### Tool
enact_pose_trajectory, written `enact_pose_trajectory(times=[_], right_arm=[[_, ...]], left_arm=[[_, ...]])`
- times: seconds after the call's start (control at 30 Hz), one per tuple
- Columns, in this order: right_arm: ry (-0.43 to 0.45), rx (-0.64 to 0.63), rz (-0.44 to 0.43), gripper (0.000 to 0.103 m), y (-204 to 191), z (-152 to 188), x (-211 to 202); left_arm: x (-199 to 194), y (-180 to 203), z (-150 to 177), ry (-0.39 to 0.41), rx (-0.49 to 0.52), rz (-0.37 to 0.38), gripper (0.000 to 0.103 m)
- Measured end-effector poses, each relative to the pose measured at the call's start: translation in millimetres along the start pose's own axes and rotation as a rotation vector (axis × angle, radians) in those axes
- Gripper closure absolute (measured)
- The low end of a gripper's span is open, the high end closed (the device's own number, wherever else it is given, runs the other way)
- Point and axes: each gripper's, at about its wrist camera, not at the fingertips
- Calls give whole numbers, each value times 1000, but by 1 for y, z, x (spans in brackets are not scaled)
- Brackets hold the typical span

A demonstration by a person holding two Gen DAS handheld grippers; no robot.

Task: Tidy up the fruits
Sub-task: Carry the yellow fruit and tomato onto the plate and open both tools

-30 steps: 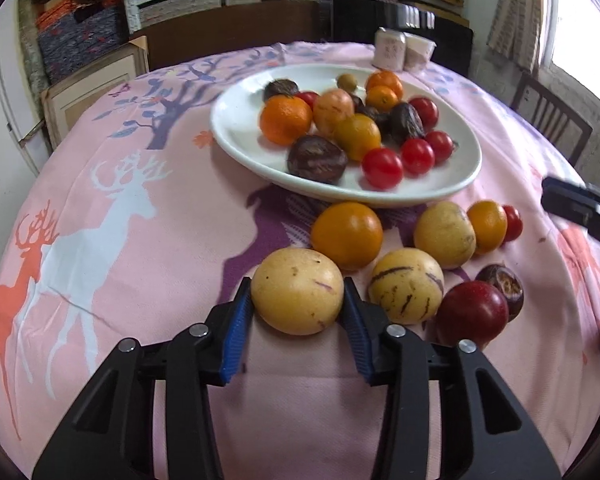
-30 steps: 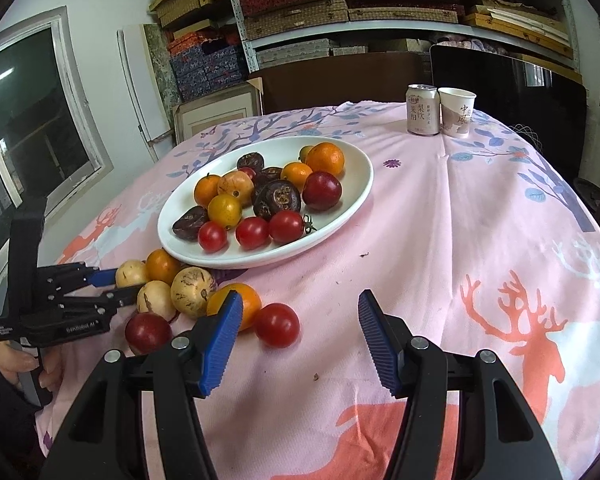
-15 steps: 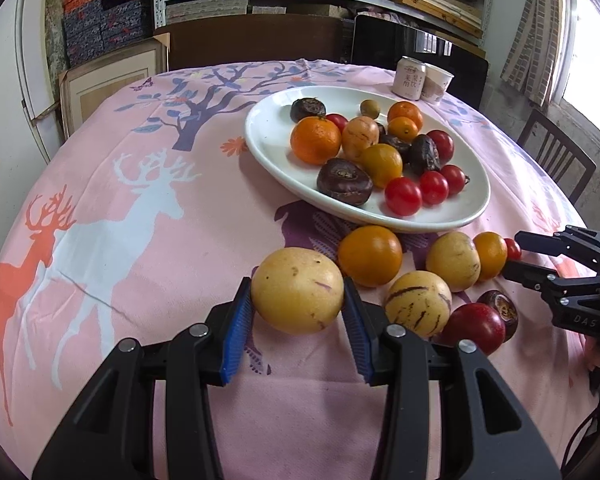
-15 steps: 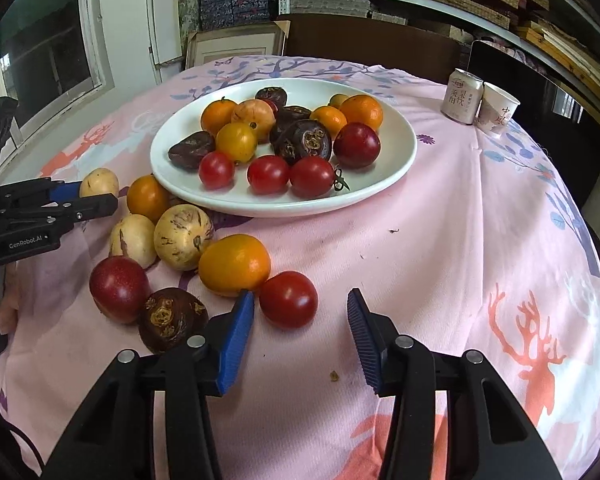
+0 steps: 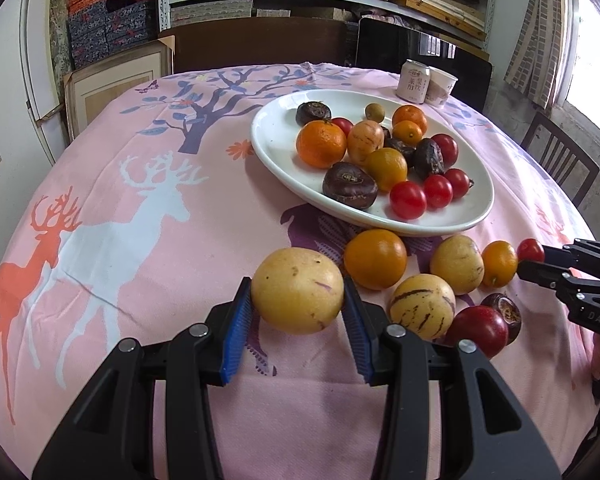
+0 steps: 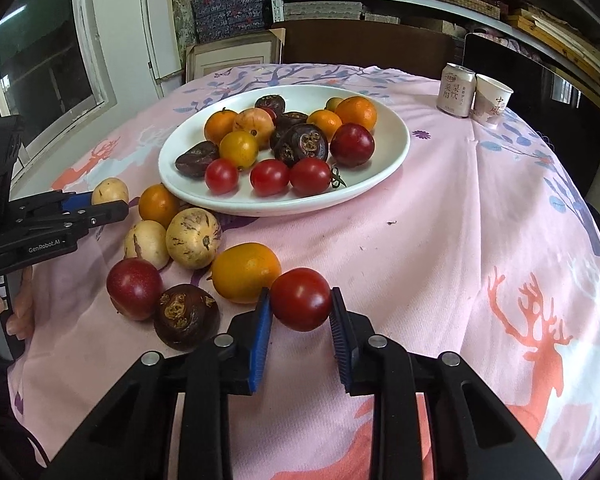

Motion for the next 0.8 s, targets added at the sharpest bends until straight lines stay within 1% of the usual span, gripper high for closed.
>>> enact_pose_trajectory(times=[0.3, 0.57, 0.67, 0.8], right_arm=[[19, 13, -3, 74, -3, 12, -14], [44, 38, 10, 74, 2, 27, -34], [60, 44, 14, 74, 6, 32, -45], [91, 62, 19, 74, 15, 38, -61]], left_arm=[[-4, -3, 0, 23, -16, -23, 60], [-10, -6, 0, 47, -29, -50, 60], [-19, -4, 2, 72, -21, -51, 60], [-38, -2, 8, 104, -22, -28, 60]])
Point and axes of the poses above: each gripper's, at about its wrist camera, not at the fingertips, and x roughly the way its jaws point, y to its right, z to its underside, and after that the axes turned 9 degrees about -x, right-handed
